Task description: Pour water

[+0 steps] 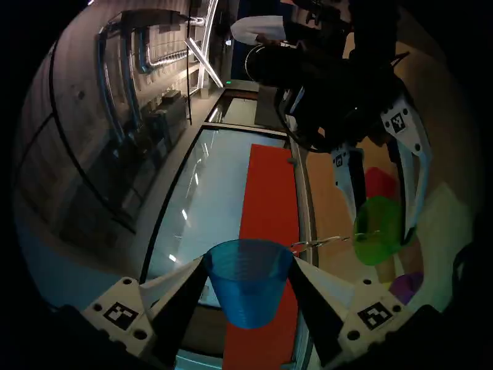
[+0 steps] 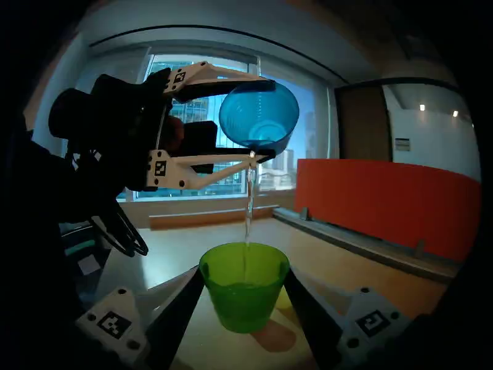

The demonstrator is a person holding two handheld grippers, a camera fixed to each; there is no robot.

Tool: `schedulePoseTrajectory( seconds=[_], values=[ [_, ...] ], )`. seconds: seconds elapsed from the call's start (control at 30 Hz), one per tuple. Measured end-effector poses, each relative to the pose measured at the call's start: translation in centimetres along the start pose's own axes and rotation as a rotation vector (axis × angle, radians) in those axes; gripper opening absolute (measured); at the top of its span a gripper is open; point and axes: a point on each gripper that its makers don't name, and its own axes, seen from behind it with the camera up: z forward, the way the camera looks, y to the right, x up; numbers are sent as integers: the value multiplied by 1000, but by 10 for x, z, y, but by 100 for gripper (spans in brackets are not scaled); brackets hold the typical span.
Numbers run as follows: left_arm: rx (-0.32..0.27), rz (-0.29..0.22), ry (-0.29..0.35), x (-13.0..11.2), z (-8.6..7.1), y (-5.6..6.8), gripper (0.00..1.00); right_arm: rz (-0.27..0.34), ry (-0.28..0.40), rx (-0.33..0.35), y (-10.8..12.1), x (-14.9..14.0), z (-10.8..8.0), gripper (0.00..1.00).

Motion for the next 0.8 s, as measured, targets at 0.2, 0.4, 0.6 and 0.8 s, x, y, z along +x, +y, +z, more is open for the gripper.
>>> schedulePoseTrajectory(
  seconds=[0.2, 0.4, 0.6, 0.8],
  values=[
    [3, 28, 2, 3, 1, -1, 88, -2, 2, -1, 1, 1, 0, 91],
    [9, 55, 10, 8, 0, -3, 88, -2, 5, -3, 2, 1, 1, 91],
    [13, 91, 14, 12, -1, -4, 88, -4, 7, -4, 2, 2, 0, 91],
    [15, 119, 15, 16, -3, -4, 88, -4, 10, -5, 2, 2, -1, 90]
  ],
)
